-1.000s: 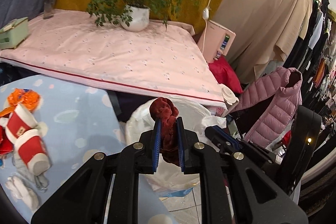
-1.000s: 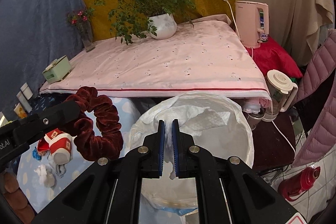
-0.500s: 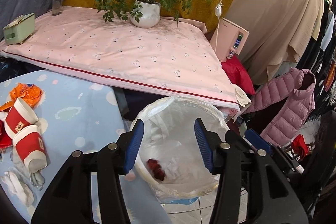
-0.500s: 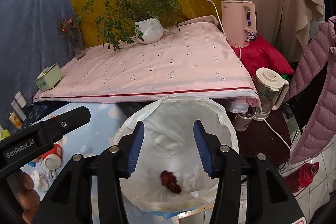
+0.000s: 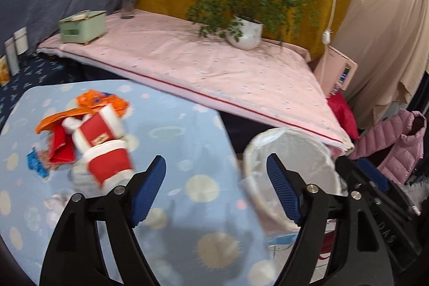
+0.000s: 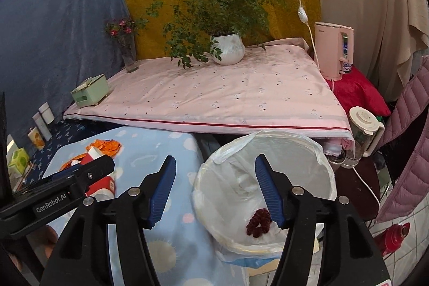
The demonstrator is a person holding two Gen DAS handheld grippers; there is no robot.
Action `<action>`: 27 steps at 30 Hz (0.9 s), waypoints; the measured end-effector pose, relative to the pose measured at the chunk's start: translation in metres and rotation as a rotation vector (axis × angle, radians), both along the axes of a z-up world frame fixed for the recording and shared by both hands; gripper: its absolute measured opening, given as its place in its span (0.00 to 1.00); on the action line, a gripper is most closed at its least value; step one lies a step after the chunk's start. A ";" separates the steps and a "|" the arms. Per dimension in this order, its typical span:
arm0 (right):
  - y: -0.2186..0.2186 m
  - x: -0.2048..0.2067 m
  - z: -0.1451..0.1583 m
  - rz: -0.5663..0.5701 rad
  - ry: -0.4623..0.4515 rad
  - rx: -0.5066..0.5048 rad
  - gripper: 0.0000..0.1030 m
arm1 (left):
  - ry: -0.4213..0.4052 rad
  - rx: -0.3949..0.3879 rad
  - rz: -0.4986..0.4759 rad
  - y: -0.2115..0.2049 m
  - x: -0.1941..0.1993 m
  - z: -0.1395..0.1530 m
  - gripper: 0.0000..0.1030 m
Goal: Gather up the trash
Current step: 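Return the left gripper to the table and grasp the white glove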
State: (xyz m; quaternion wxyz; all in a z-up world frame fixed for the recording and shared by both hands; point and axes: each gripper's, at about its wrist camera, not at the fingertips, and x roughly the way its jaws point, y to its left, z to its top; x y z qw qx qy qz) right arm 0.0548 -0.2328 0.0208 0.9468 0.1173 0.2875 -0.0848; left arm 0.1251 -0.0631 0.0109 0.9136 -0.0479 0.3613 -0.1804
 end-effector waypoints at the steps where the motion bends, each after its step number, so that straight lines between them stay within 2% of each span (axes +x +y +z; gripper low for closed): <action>1: 0.007 0.001 0.000 0.010 0.002 -0.001 0.58 | 0.003 0.012 0.019 0.009 -0.001 -0.002 0.75; 3: 0.020 0.003 -0.001 0.032 0.007 0.004 0.60 | 0.007 0.021 0.056 0.027 -0.003 -0.007 0.81; 7: 0.046 0.007 -0.003 0.071 0.016 0.007 0.63 | 0.020 0.056 0.143 0.062 -0.008 -0.018 0.89; 13: 0.085 0.013 -0.010 0.126 0.038 0.003 0.64 | 0.074 0.096 0.211 0.102 -0.011 -0.041 0.89; 27: 0.142 0.022 -0.044 0.180 0.107 0.011 0.66 | 0.219 0.043 0.280 0.147 -0.010 -0.090 0.89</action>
